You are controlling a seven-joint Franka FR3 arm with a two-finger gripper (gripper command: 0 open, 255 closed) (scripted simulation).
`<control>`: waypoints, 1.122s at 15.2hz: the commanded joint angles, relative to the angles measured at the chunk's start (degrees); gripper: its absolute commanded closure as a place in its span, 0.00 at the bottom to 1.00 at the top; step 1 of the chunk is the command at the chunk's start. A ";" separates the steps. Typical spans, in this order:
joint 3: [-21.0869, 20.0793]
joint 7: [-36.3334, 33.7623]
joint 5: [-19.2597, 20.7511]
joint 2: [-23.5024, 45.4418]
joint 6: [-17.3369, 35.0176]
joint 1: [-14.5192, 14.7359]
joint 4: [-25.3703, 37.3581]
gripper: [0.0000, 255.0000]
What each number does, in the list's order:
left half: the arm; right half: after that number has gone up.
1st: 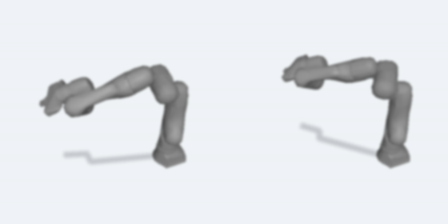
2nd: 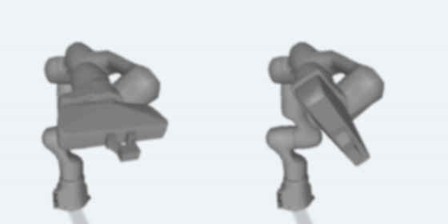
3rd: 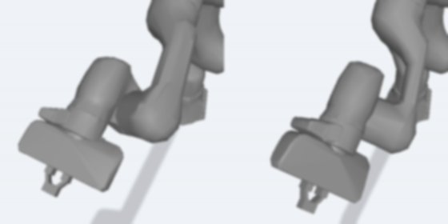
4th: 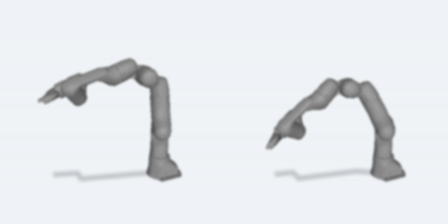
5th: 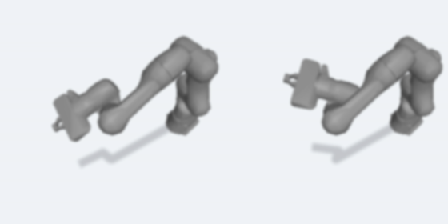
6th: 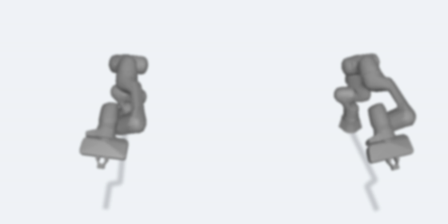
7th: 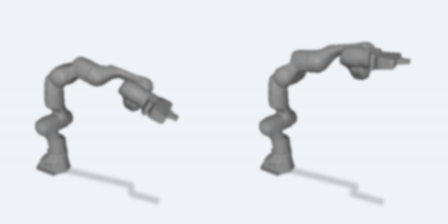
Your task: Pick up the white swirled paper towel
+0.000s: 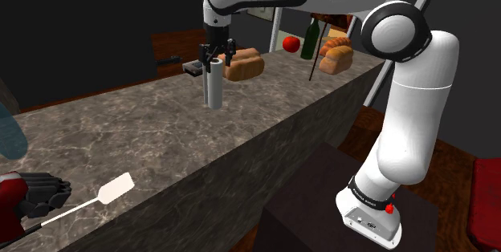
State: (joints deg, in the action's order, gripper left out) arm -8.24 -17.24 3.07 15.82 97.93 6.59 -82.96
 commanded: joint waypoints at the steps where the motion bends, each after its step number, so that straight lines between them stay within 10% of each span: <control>1: 0.00 -0.01 0.00 0.01 0.61 -0.01 -0.56 0.00; 2: 0.00 -0.03 0.00 0.03 0.65 0.00 -0.57 1.00; 17: -0.04 0.05 0.07 0.66 -4.31 0.17 5.01 1.00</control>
State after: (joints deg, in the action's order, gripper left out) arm -8.28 -17.20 3.11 16.30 94.57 6.72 -79.04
